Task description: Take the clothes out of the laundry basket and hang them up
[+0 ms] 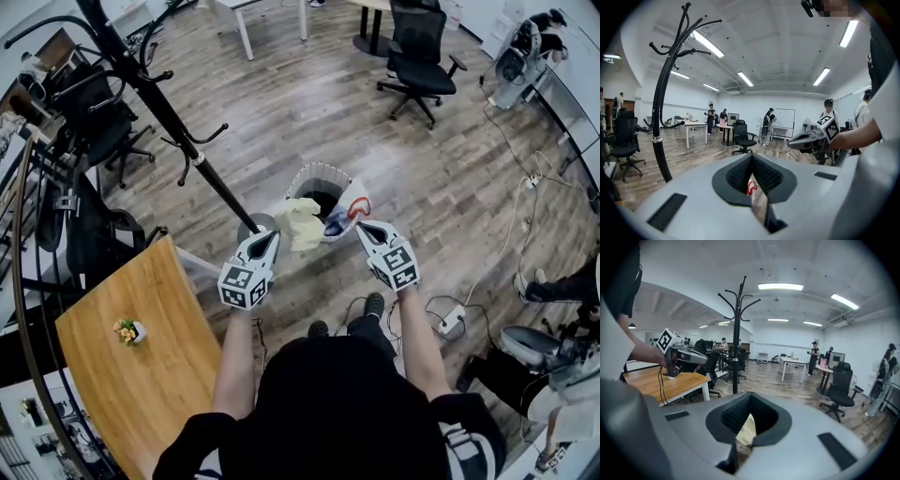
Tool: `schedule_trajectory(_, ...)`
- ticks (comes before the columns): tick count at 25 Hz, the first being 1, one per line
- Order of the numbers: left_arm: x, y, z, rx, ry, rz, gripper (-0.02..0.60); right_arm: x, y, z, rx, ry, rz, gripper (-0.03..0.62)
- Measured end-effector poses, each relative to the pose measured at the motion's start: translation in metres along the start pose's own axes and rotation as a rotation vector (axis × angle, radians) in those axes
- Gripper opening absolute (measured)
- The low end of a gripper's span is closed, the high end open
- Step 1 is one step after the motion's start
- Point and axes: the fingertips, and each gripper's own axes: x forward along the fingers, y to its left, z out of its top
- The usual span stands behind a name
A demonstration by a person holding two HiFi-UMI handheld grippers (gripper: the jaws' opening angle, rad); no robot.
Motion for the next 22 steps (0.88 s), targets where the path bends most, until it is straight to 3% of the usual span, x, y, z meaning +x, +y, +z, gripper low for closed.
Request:
schedule_trajectory(5, -0.005, -0.001, 0.000, 0.030, 0.000, -0.023, 0.023, 0.001, 0.009, 0.004, 0.003, -0.012, 0.000, 0.014)
schedule_trajectory(13, -0.016, -0.003, 0.000, 0.055, -0.008, -0.024, 0.027, -0.003, 0.024, 0.008, -0.010, -0.025, 0.018, 0.095)
schedule_trajectory(17, -0.022, 0.000, -0.001, 0.048, -0.007, -0.011, 0.110, -0.003, 0.034, 0.006, -0.016, -0.022, 0.033, 0.152)
schedule_trajectory(22, -0.025, 0.002, -0.002, 0.044, -0.012, -0.003, 0.148, -0.005, 0.043, 0.006, -0.027, -0.027, 0.059, 0.217)
